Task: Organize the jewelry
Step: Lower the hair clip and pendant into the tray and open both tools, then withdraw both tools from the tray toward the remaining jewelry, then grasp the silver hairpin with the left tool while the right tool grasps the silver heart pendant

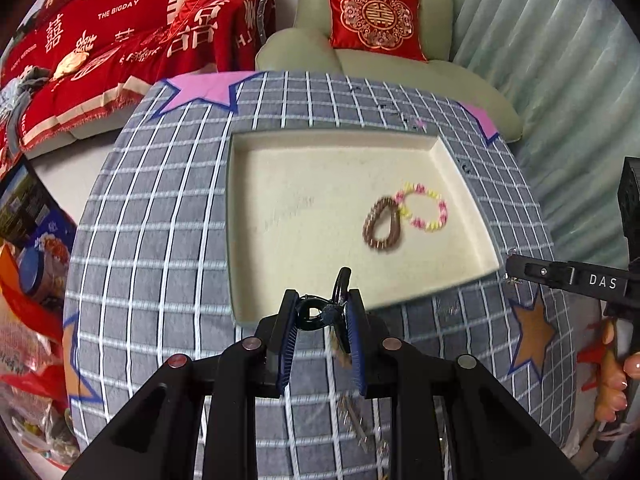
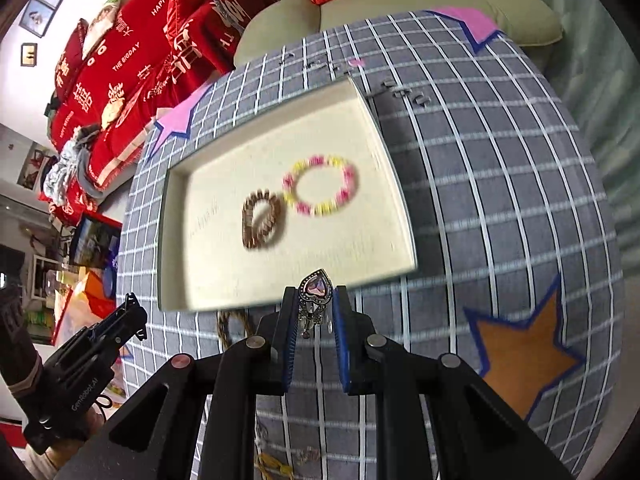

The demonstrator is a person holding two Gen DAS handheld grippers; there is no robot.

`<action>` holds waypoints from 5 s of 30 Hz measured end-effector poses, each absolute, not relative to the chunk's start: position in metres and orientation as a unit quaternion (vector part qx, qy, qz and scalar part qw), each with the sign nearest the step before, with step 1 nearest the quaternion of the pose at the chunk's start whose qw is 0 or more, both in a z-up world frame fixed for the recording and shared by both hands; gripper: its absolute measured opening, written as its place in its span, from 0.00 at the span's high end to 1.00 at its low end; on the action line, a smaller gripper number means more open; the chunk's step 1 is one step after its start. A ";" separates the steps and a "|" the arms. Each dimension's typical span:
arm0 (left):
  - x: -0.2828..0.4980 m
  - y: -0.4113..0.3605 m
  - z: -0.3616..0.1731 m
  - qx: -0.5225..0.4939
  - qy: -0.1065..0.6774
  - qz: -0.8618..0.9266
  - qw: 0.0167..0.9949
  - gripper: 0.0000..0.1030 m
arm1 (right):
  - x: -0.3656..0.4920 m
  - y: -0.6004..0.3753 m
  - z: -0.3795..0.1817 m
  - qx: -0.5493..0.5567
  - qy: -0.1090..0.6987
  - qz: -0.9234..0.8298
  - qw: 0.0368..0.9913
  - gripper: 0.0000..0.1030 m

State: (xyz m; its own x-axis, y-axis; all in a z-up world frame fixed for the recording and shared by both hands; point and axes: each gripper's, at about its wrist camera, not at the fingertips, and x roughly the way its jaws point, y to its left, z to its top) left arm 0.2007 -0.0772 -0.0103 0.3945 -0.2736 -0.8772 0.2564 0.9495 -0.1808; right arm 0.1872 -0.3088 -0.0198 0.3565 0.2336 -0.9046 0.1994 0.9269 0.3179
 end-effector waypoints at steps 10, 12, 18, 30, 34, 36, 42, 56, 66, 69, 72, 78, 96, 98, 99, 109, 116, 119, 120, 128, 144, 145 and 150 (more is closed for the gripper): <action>0.254 -0.096 -0.020 -0.012 0.526 -0.144 0.838 0.67 | 0.242 -0.316 -0.023 0.175 0.566 0.027 0.805 0.82; 0.265 -0.100 -0.026 -0.009 0.530 -0.137 0.837 0.67 | 0.254 -0.318 -0.025 0.177 0.566 0.029 0.805 0.82; 0.292 -0.110 -0.048 0.002 0.543 -0.115 0.832 0.67 | 0.285 -0.317 -0.039 0.170 0.574 0.037 0.800 0.82; 0.305 -0.121 -0.086 0.040 0.565 -0.091 0.819 0.67 | 0.297 -0.312 -0.079 0.156 0.603 0.031 0.781 0.82; 0.305 -0.124 -0.093 0.054 0.569 -0.090 0.815 0.67 | 0.298 -0.310 -0.088 0.144 0.613 0.027 0.776 0.81; 0.304 -0.125 -0.093 0.059 0.567 -0.090 0.817 0.67 | 0.298 -0.310 -0.091 0.144 0.616 0.026 0.774 0.81; 0.305 -0.126 -0.093 0.067 0.569 -0.085 0.815 0.67 | 0.296 -0.313 -0.087 0.161 0.611 0.031 0.775 0.55; 0.296 -0.123 -0.069 0.054 0.548 -0.086 0.830 0.00 | 0.271 -0.337 -0.044 0.252 0.560 0.047 0.788 0.43; 0.273 -0.113 -0.041 0.053 0.520 -0.093 0.847 0.00 | 0.235 -0.345 -0.029 0.284 0.547 0.045 0.786 0.18; 0.258 -0.106 -0.034 0.052 0.520 -0.100 0.847 0.00 | 0.221 -0.346 -0.026 0.294 0.542 0.045 0.786 0.18; 0.240 -0.100 -0.029 0.051 0.524 -0.107 0.843 0.00 | 0.206 -0.344 -0.023 0.294 0.540 0.041 0.787 0.17; 0.199 -0.084 -0.029 0.046 0.540 -0.105 0.834 0.00 | 0.180 -0.336 -0.025 0.277 0.556 0.029 0.783 0.17; 0.136 -0.071 -0.094 0.028 0.633 -0.131 0.763 0.00 | 0.076 -0.282 -0.077 0.188 0.655 0.001 0.732 0.17; 0.136 -0.073 -0.098 0.029 0.635 -0.137 0.759 0.00 | 0.066 -0.277 -0.083 0.190 0.661 -0.003 0.726 0.17; 0.136 -0.074 -0.099 0.030 0.636 -0.140 0.758 0.00 | 0.063 -0.275 -0.085 0.190 0.663 -0.005 0.724 0.17; 0.135 -0.082 -0.116 0.057 0.639 -0.146 0.753 0.08 | 0.047 -0.253 -0.100 0.179 0.670 -0.022 0.720 0.32; 0.131 -0.088 -0.125 0.087 0.627 -0.152 0.759 0.14 | 0.049 -0.237 -0.109 0.174 0.667 -0.040 0.723 0.44; 0.127 -0.089 -0.122 0.093 0.621 -0.155 0.763 0.20 | 0.052 -0.231 -0.109 0.167 0.663 -0.047 0.728 0.50; 0.127 -0.089 -0.121 0.094 0.619 -0.156 0.764 0.21 | 0.052 -0.229 -0.109 0.162 0.662 -0.053 0.730 0.52; 0.120 -0.090 -0.113 0.108 0.609 -0.181 0.765 0.54 | 0.057 -0.215 -0.111 0.126 0.664 -0.061 0.734 0.87; 0.110 -0.069 -0.082 0.041 0.617 -0.205 0.759 0.80 | 0.049 -0.241 -0.088 0.192 0.642 -0.034 0.741 0.96; 0.110 -0.069 -0.079 0.039 0.616 -0.205 0.760 0.80 | 0.050 -0.240 -0.087 0.193 0.641 -0.034 0.742 0.96; 0.110 -0.057 -0.076 0.035 0.617 -0.200 0.761 0.80 | 0.052 -0.245 -0.089 0.209 0.645 -0.013 0.735 0.88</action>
